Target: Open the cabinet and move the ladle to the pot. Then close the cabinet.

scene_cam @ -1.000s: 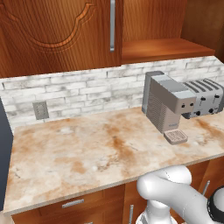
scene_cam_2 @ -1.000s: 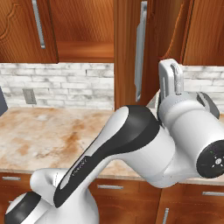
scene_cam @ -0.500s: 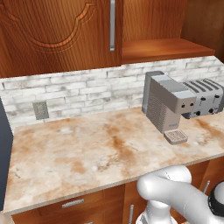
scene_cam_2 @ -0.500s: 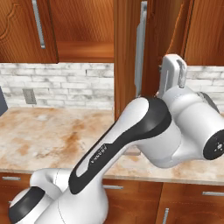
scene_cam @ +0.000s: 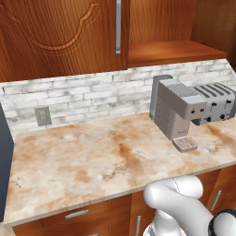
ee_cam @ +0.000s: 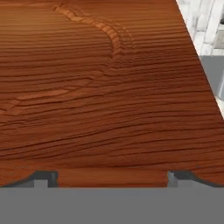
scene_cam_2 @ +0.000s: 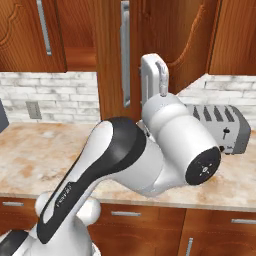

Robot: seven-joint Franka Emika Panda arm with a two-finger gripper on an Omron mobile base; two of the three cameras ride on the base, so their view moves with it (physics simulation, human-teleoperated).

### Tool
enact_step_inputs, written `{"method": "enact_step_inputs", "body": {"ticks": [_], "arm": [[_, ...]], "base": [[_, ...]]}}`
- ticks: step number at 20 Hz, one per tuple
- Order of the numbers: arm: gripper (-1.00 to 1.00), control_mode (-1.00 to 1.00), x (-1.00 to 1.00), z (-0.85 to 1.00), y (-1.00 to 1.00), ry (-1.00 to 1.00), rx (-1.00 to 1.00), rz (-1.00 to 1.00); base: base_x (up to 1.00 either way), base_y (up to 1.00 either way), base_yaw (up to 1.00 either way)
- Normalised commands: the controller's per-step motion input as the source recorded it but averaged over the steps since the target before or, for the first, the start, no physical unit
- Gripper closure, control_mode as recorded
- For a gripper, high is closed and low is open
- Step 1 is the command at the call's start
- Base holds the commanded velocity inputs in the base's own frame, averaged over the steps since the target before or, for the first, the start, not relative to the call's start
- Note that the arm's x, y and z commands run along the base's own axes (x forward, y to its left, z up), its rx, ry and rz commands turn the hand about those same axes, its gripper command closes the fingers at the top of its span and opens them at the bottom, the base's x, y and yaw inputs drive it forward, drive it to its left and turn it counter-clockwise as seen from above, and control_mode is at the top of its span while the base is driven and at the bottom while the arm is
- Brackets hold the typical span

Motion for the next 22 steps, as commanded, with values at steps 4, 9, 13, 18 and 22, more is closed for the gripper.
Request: {"method": "enact_step_inputs", "body": {"ticks": [4,9,13,18,22], "arm": [[-1.00,-1.00,0.31,0.04,1.00,-0.02,0.00,0.01],[-1.00,-1.00,0.83,0.00,0.89,0.00,0.00,0.00],[-1.00,-1.00,0.96,0.00,0.67,0.00,0.00,0.00],[-1.00,-1.00,0.86,0.00,0.48,0.00,0.00,0.00],[-1.00,-1.00,0.77,0.00,0.31,0.00,0.00,0.00]], "base": [[0.00,0.00,0.00],[0.00,0.00,0.00],[0.00,0.00,0.00],[0.00,0.00,0.00],[0.00,0.00,0.00]]}}
